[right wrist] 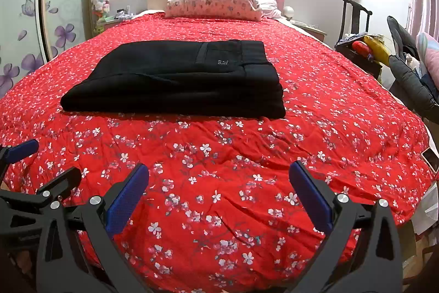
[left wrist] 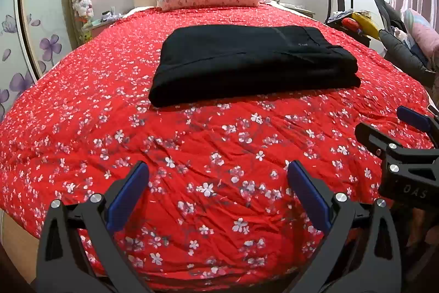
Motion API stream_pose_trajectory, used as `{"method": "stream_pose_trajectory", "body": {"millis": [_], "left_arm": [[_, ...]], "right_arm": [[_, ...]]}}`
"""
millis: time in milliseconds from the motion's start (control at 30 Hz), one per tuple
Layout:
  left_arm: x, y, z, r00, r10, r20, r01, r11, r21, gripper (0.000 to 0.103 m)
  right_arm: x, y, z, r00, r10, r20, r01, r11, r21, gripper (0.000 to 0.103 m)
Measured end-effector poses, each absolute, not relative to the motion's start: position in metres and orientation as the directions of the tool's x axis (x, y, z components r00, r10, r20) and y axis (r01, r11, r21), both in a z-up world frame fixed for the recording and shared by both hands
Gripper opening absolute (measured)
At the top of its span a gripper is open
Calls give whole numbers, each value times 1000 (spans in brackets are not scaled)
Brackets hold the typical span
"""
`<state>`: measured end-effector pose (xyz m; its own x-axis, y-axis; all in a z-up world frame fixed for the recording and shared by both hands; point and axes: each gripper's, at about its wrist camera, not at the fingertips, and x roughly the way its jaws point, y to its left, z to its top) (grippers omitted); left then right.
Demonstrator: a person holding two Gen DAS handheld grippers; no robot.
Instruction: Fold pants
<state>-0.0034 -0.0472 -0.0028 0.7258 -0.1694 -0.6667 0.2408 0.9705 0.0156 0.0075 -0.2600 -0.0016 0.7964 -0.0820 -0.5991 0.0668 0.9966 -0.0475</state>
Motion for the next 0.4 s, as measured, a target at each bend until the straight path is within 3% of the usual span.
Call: {"method": "stream_pose_trajectory", "body": {"millis": [400], "left_arm": [[1,-40,-1,711,-188,-678,251,968,-5,101]], "right_arm": [[8,-262,-2,796,-81,-600,65,997,-48,102]]}}
